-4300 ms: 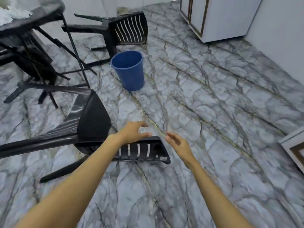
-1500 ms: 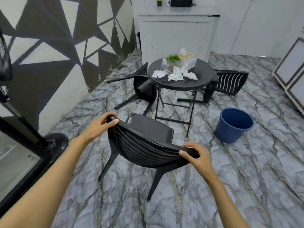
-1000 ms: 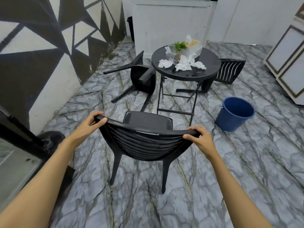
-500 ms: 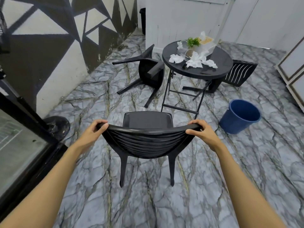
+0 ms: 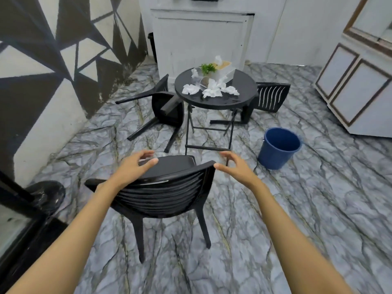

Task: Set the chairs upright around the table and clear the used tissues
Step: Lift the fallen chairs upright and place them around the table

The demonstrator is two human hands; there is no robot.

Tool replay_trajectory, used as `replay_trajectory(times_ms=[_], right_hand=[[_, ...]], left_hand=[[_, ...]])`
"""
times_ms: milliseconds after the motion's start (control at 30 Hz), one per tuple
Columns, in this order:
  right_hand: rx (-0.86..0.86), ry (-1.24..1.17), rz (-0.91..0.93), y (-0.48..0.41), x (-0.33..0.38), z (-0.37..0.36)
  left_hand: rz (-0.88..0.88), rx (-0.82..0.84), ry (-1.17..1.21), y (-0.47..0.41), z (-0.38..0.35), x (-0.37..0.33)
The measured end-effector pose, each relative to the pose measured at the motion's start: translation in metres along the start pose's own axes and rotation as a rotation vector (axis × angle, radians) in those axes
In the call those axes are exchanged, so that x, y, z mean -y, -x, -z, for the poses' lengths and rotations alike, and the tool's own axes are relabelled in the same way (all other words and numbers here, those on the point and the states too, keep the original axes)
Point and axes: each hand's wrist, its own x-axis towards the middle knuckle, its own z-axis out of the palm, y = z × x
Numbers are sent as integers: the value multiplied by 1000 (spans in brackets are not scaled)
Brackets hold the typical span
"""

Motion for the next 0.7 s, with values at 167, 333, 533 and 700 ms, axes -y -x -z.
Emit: replay_trajectory(times_ms=[167, 333, 533, 700], right_hand=[[-153, 302, -134, 36, -47, 85], [-148, 686, -276, 77, -100, 177], [-185, 707, -436, 111, -163, 272], [-145, 662, -485, 110, -215, 325]], left_hand=[[-207, 185, -192, -37, -118, -123], [-231, 380, -429, -59, -262, -213], [-315, 482, -610, -74, -378, -291], [-331, 608, -659, -97, -460, -326]])
